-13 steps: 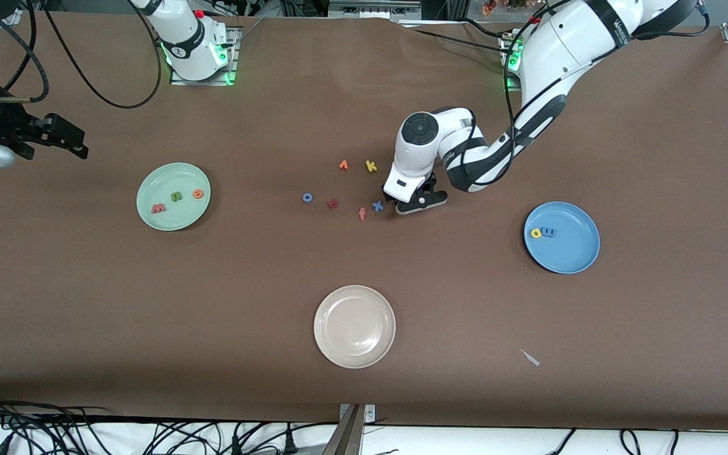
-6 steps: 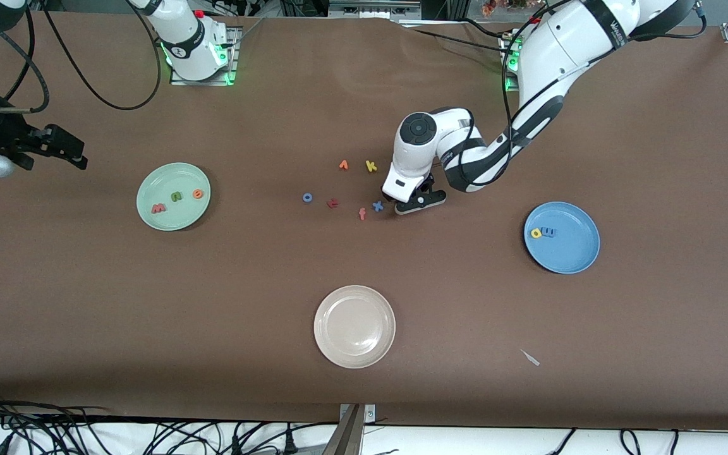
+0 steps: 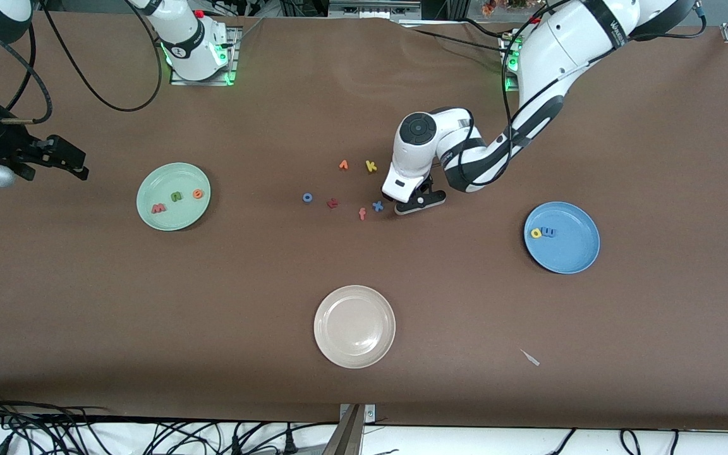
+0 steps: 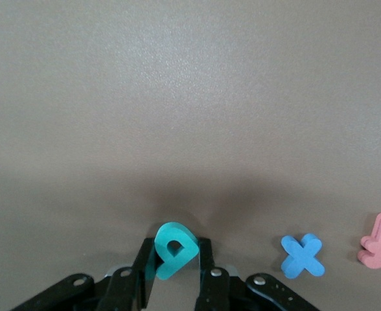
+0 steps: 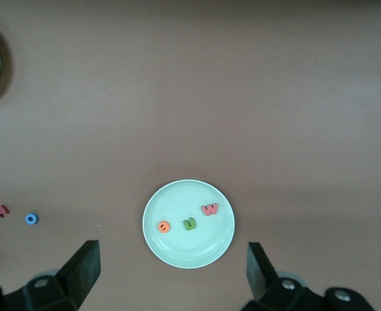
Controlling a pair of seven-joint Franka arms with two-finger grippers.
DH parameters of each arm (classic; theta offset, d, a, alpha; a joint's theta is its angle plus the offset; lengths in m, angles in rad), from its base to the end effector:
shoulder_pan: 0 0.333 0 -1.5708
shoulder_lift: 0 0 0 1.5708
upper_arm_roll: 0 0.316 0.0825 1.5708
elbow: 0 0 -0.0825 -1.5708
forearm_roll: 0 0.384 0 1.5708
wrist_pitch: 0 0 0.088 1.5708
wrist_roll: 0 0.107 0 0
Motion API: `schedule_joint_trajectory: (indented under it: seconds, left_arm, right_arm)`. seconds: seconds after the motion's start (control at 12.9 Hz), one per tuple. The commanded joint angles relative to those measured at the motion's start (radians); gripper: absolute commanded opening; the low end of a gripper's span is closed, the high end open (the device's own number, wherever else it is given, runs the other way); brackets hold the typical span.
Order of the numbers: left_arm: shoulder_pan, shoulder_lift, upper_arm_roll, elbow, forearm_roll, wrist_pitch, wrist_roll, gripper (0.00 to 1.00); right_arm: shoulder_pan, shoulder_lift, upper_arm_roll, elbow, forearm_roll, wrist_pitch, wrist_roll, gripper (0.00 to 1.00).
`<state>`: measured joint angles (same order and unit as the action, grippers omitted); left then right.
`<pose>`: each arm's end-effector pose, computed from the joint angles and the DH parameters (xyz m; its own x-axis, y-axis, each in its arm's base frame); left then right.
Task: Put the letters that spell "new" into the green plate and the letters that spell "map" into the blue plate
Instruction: 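Close the left gripper on the teal letter and lift it, then carry the teal letter to the blue plate and release it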
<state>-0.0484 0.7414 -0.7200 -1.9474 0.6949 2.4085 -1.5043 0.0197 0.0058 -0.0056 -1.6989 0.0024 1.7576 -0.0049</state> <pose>0.4459 -0.4126 0.1729 0.9487 0.3155 -0.0224 0.3156 -0.9489 0.0008 0.5694 0.0083 0.5768 0.9984 0.0185 0.0529 0.0187 -0.9998 -0.0021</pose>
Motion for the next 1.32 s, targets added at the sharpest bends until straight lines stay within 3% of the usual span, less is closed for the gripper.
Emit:
schedule_joint_trajectory:
  seconds: [0.0, 0.23, 0.39, 0.7, 0.85, 1.24]
  left_arm:
    - [-0.010, 0.007, 0.011, 0.013, 0.029, -0.014, -0.022, 0.25]
    - [0.012, -0.004, 0.002, 0.039, 0.023, -0.087, -0.008, 0.19]
    - [0.028, -0.013, -0.009, 0.080, -0.046, -0.176, 0.068, 0.16]
    - [0.090, -0.042, -0.012, 0.243, -0.267, -0.446, 0.398, 0.16]
    - [0.139, -0.042, -0.012, 0.286, -0.285, -0.521, 0.519, 0.16]
    - [0.350, -0.076, -0.010, 0.286, -0.276, -0.655, 0.936, 0.16]
  right_arm:
    - [-0.001, -0.009, 0.006, 0.010, -0.004, -0.012, -0.003, 1.00]
    - [-0.001, -0.009, 0.004, 0.010, 0.001, -0.013, -0.013, 1.00]
    - [-0.001, -0.009, 0.003, 0.010, 0.002, -0.013, -0.013, 1.00]
    - [-0.001, -0.009, 0.007, 0.010, 0.001, -0.015, -0.013, 1.00]
    - [-0.001, -0.009, 0.007, 0.010, 0.002, -0.036, -0.010, 1.00]
    - [-0.001, -0.009, 0.004, 0.010, 0.004, -0.039, -0.007, 1.00]
